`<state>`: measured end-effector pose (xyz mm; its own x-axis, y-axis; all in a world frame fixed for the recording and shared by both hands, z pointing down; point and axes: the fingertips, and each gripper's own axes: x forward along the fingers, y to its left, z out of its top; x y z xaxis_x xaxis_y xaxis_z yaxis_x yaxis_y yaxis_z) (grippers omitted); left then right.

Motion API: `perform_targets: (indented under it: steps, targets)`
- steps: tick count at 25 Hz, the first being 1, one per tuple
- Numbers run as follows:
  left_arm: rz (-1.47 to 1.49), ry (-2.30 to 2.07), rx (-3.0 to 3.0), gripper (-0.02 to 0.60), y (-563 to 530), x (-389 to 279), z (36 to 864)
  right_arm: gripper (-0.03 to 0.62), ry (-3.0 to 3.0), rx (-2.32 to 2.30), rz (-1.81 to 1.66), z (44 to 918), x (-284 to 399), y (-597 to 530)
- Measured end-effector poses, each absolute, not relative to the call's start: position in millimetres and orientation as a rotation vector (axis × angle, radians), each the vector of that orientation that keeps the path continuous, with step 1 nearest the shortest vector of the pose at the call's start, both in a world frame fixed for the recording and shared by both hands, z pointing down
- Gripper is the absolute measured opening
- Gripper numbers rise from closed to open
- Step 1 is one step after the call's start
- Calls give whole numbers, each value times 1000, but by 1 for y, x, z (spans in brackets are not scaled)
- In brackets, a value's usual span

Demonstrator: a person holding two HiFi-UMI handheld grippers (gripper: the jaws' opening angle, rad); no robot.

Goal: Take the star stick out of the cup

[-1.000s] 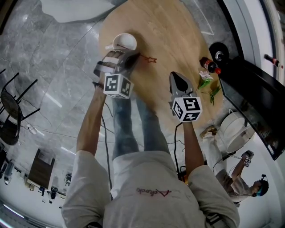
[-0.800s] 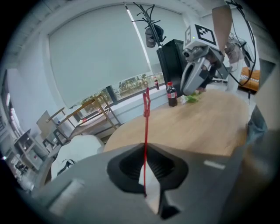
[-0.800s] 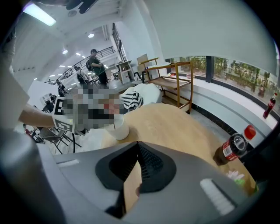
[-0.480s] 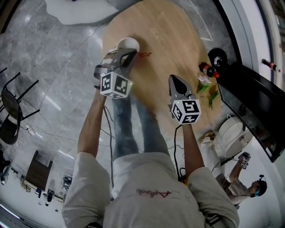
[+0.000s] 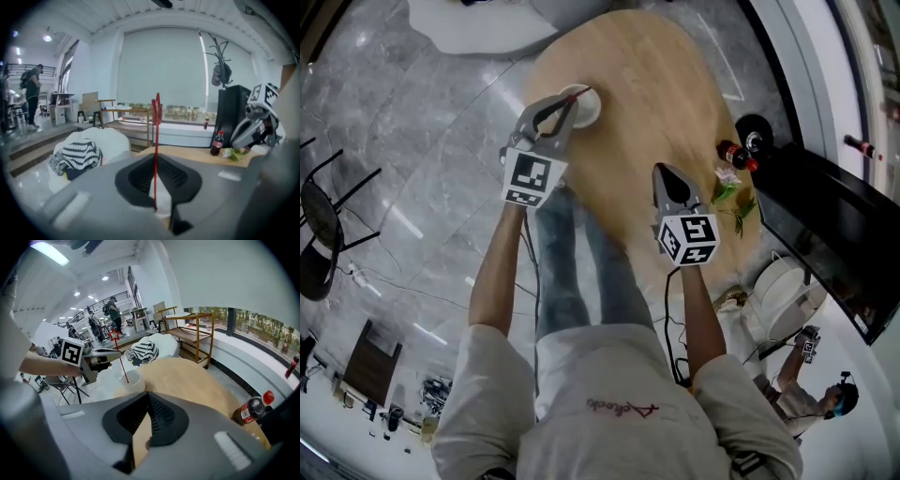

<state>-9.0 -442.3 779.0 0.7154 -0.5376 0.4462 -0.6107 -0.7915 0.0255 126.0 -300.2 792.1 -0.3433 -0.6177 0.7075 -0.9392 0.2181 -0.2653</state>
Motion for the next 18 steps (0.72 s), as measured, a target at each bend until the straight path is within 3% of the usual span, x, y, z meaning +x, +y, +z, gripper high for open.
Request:
perform_targets:
  steps: [9, 18]
  targets:
    - [345, -1057, 2626, 9, -444, -52, 715, 2, -2123, 1391, 865, 748, 81, -299]
    - [331, -1117, 2620, 9, -427, -90, 644, 2, -2185, 1440, 767, 684, 62, -305]
